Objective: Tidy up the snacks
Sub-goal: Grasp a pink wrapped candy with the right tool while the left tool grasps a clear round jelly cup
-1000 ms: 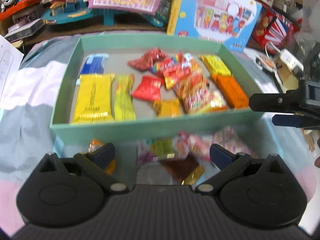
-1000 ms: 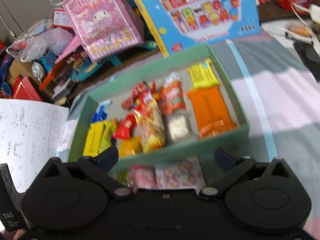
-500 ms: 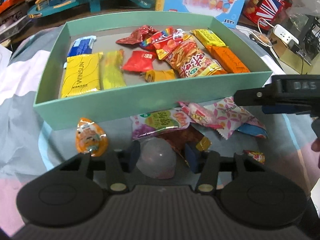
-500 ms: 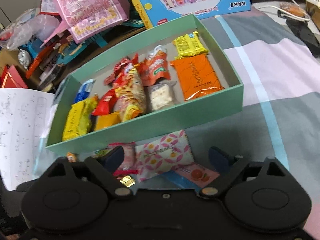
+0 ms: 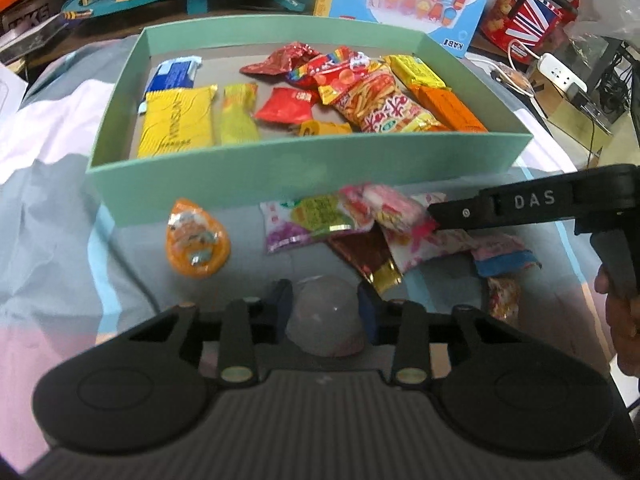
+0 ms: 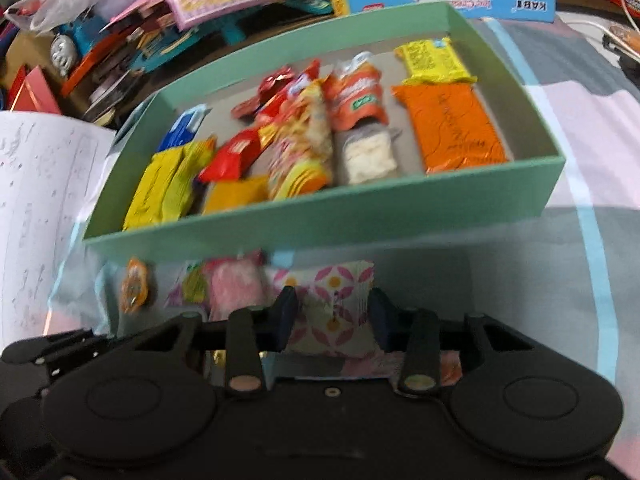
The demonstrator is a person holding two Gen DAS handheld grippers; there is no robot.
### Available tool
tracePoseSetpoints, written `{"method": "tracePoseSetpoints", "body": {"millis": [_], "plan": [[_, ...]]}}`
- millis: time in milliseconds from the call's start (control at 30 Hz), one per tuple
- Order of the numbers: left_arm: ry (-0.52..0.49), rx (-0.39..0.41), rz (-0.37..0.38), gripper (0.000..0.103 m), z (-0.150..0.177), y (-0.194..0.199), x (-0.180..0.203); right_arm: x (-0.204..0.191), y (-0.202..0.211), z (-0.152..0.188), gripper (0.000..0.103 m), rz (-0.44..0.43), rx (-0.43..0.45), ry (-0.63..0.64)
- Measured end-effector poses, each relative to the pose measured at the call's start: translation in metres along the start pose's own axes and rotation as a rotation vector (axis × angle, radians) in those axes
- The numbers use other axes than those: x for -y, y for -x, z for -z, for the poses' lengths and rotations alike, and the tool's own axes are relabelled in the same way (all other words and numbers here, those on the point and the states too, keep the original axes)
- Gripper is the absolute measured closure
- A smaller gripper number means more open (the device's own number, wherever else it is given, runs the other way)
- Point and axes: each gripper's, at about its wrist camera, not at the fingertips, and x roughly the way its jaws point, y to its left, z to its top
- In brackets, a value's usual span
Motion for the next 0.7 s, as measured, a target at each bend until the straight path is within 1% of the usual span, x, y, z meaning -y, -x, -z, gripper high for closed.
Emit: {"method": "tracePoseSetpoints", "body": {"millis": [133, 233, 333, 400, 500, 600, 633, 700], "plan": [[0.005, -0.009, 0.005, 0.068, 0.006, 0.006, -0.003, -0.002, 0.007, 0.008, 0.063, -0.014, -0.035, 0.019], [0.019, -0.006, 0.007, 0.066, 0.008, 0.007, -0.005, -0.004, 0.018, 0.002, 0.062, -0.003, 0.005, 0.015], [0.024, 0.0, 0.004, 0.063, 0.009, 0.007, -0.006, -0.011, 0.027, -0.006, 0.056, -0.022, 0.039, 0.024], [0.017, 0.006, 0.002, 0.059, 0.01, 0.007, -0.007, -0.023, 0.022, -0.011, 0.055, -0.035, 0.036, 0.056], [0.011, 0.012, 0.003, 0.058, 0.013, 0.009, -0.008, -0.041, 0.006, -0.016, 0.056, -0.066, 0.014, 0.092], [0.0, 0.014, 0.004, 0.059, 0.014, 0.009, -0.007, -0.052, -0.015, -0.017, 0.055, -0.066, -0.011, 0.11], [-0.012, 0.019, 0.001, 0.061, 0.014, 0.008, -0.006, -0.054, -0.018, -0.016, 0.055, -0.064, 0.003, 0.117], [-0.022, 0.03, 0.004, 0.068, 0.013, 0.008, -0.003, -0.062, -0.02, -0.015, 0.073, -0.048, 0.011, 0.149]]}}
